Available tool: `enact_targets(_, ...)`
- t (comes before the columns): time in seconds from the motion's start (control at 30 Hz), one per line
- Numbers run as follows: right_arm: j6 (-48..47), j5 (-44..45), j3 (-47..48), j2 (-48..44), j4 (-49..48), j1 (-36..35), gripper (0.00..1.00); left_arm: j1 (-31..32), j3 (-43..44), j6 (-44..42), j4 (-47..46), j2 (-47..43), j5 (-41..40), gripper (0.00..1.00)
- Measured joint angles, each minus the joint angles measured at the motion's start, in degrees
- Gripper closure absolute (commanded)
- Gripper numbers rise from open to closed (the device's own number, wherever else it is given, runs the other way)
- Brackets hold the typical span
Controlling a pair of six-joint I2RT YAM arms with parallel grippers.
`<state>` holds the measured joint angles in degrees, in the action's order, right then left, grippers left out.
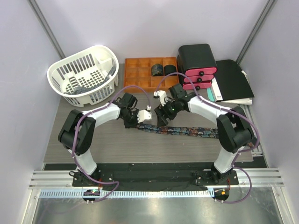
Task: Roll the ties
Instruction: Roll the tie at the center of the board.
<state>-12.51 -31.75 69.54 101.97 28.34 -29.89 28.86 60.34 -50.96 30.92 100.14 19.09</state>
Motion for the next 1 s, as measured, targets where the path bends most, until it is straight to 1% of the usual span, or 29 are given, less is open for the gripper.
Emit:
enact_targets(0.1,-8.5,2.6,-3.6,-3.7,0.0,0.0,0.19,0.0,0.1,0.7,0.0,0.0,-0.3,0.87)
enact_targets(0.2,-16.1,5.6,-7.9,-5.3,0.3,0.0,0.17,-0.2,0.1,1.3,0.1,0.0,-0.5,0.87)
enact_targets(0.27,-21.1,7.6,-11.2,-6.5,0.8,0.1,0.13,-0.6,0.2,1.6,0.2,0.0,-0.6,0.87)
enact_targets(0.37,-28.0,10.2,-16.0,-9.9,2.3,0.8,0.13,-1.3,0.2,2.0,0.2,0.1,-0.6,0.87)
enact_targets(0.47,-33.7,12.2,-18.8,-12.6,3.6,2.3,0.13,-1.9,0.3,2.3,0.5,0.1,-0.6,0.88)
enact_targets(0.63,-42.1,14.7,-18.8,-11.4,4.1,8.2,0.14,-2.7,0.4,2.4,0.9,0.1,-0.7,0.88)
enact_targets(0.8,-49.9,14.8,-17.4,-10.1,5.8,16.4,0.15,-3.4,0.4,2.3,1.1,0.1,-0.9,0.87)
enact_targets(0.93,-56.5,15.2,-17.5,-10.3,7.0,23.9,0.23,-3.5,0.9,2.4,1.7,0.3,-0.9,0.88)
enact_targets(1.0,-60.0,15.4,-17.5,-10.2,7.6,27.9,0.24,-3.5,1.5,2.6,2.4,0.7,-0.9,0.88)
